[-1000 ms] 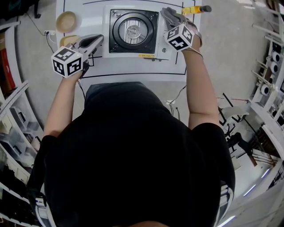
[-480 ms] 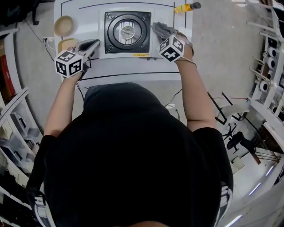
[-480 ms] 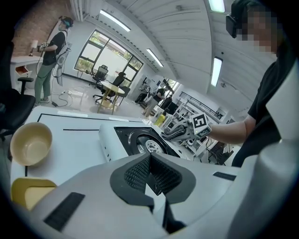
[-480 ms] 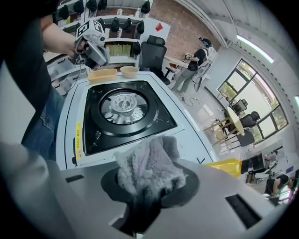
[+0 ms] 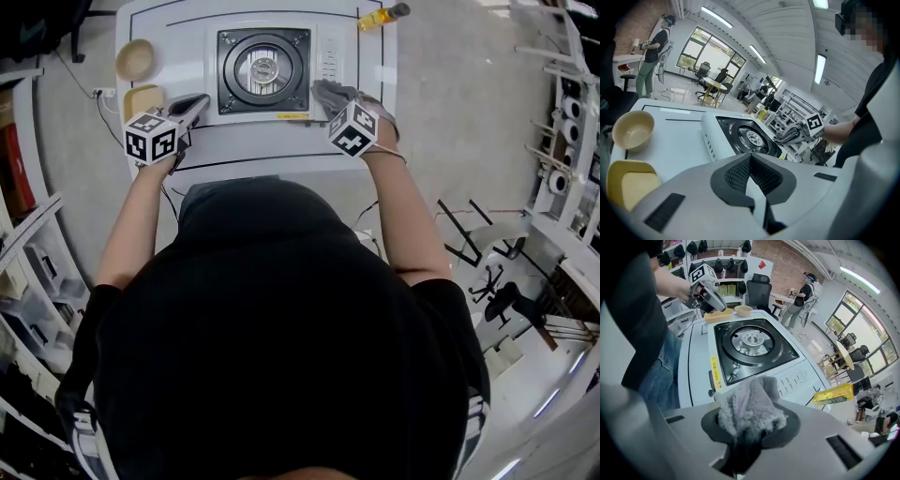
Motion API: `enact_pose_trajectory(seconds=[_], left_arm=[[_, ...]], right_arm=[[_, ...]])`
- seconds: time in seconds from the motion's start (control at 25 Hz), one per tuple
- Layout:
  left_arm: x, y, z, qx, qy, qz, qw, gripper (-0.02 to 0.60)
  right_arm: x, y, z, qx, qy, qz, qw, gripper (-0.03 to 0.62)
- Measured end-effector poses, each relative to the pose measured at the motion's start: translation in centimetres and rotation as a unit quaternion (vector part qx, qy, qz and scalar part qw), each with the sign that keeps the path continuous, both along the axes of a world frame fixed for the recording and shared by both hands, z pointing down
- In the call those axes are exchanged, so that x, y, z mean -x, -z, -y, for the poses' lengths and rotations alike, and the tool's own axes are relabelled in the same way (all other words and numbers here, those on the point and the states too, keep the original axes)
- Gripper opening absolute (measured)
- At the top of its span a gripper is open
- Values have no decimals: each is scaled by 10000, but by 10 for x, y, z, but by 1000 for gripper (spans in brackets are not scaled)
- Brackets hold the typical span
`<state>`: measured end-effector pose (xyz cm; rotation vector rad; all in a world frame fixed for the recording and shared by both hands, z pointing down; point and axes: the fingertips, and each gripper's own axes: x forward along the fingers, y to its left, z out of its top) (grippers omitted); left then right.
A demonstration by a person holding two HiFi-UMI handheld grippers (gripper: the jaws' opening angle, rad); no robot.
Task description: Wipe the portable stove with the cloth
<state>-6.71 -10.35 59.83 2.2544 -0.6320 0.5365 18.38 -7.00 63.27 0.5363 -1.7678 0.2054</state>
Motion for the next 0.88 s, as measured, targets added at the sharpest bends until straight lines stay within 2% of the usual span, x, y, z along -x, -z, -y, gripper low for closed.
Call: enact_pose_trajectory(seconds=[0.24,0.6,0.76,0.88], left_arm=[[-1,-6,-14,70,-21,102,9999,21],[2,-15,-33,183,20,148,9997,21],[3,-15,-38,179,36,153,9997,21],[1,-13,-41,163,29,137,9998,21]], right_arm=[[5,-2,-37,243,-7,72,9997,114],[9,1,-65,505,-102,207,9985,114],[16,9,-76,873,-175,537,9946,114],[18,30,-66,799,-267,758,9936,112]])
